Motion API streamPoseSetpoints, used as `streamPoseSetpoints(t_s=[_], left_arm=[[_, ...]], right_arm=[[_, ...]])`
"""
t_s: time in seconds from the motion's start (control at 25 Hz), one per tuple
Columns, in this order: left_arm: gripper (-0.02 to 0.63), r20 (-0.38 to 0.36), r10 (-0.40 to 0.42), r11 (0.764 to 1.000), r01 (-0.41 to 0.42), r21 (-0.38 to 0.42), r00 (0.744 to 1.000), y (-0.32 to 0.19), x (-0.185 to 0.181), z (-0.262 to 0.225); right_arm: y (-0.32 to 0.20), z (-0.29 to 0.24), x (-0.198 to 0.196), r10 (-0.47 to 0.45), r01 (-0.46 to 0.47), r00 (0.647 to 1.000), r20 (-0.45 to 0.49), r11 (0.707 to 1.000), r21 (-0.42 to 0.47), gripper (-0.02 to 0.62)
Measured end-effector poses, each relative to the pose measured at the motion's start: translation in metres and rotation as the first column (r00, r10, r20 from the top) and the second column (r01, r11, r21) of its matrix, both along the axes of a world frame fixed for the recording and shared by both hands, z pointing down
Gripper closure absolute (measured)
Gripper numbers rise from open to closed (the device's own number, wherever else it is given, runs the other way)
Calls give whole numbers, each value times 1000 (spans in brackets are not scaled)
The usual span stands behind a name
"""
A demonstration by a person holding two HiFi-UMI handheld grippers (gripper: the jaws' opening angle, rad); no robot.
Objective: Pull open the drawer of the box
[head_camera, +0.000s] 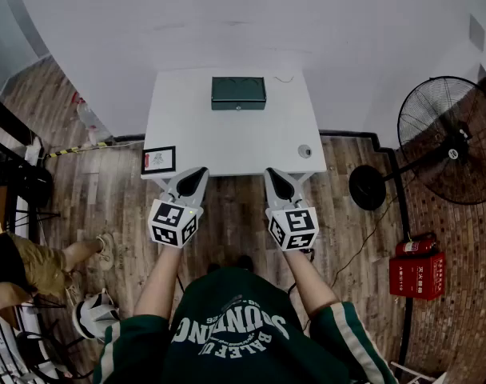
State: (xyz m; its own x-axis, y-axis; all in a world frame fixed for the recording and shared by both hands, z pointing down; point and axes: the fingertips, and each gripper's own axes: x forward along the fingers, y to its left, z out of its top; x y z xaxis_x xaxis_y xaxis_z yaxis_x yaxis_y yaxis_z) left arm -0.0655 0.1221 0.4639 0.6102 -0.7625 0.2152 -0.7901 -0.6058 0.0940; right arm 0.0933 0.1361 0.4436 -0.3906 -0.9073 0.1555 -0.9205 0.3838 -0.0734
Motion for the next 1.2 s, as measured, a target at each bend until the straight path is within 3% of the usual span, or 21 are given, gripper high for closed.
streamPoseSetpoints(t_s=[0.64, 0.92, 1.2], left_arm=[[554, 9, -63, 998, 63, -5, 998, -1, 29, 9], [554, 26, -92, 996, 92, -2, 995, 0, 25, 7], [554, 16, -105, 994, 105, -8, 994, -36, 15, 12]], right_arm=[[-5, 9, 28, -68, 68, 997, 30, 998, 10, 594], [-6, 11, 18, -124, 124, 991, 45, 992, 2, 594], [-39, 18, 5, -141, 142, 989, 41, 990, -12, 594]])
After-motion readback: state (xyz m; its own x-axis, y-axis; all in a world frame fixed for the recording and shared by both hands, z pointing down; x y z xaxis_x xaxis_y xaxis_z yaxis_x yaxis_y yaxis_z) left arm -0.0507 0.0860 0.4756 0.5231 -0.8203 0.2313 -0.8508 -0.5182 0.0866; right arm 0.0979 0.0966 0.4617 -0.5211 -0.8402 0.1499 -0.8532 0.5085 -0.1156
